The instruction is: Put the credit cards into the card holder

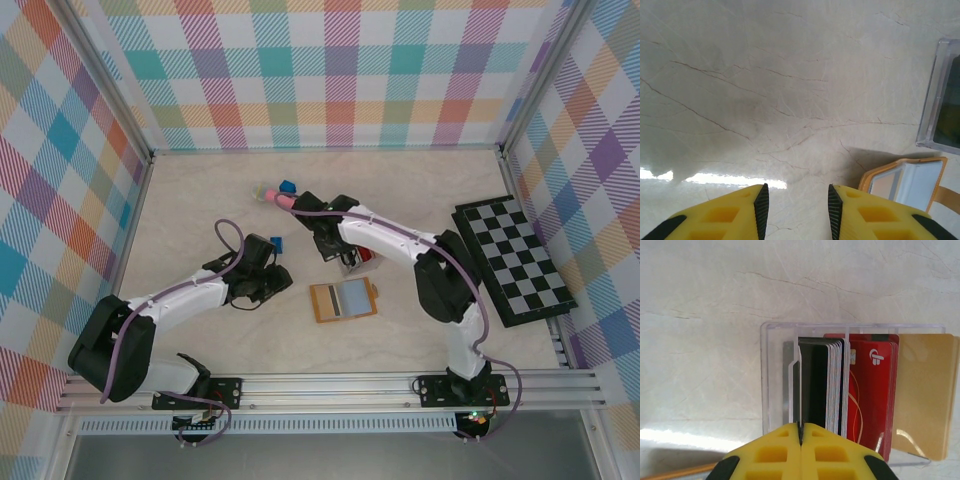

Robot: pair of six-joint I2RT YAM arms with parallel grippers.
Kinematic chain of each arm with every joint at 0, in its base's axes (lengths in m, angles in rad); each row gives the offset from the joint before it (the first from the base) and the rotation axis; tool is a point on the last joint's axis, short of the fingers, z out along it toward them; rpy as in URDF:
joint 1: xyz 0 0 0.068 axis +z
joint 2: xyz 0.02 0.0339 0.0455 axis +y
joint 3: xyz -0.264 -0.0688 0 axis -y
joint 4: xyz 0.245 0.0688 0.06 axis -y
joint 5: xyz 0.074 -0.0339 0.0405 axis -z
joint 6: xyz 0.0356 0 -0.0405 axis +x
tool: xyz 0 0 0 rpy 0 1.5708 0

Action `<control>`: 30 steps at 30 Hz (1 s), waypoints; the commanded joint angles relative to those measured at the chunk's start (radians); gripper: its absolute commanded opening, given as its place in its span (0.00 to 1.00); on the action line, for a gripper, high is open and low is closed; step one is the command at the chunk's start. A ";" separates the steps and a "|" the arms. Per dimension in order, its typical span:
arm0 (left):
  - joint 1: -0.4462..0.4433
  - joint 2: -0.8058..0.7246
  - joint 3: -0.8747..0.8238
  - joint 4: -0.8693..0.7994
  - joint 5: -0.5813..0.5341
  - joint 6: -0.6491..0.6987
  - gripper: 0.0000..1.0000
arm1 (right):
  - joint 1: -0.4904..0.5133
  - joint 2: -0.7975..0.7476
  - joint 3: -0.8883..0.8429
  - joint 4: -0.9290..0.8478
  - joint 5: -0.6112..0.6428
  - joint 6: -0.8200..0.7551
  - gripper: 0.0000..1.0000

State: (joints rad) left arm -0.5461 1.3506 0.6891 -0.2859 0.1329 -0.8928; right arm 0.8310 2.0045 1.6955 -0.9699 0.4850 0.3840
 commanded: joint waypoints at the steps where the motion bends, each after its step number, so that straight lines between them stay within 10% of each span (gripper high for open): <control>1: 0.013 -0.027 0.035 -0.006 0.048 0.023 0.39 | -0.021 -0.133 -0.049 0.032 -0.093 0.032 0.01; 14: 0.010 0.086 0.106 0.586 0.448 -0.227 0.64 | -0.379 -0.703 -0.733 0.746 -0.955 0.392 0.02; 30: -0.028 0.183 0.155 0.743 0.545 -0.290 0.51 | -0.452 -0.683 -0.885 1.086 -1.220 0.568 0.03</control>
State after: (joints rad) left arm -0.5625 1.5337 0.8242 0.4034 0.6453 -1.1702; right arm 0.3859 1.3018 0.8257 0.0154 -0.6647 0.9096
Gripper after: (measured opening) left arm 0.534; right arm 0.045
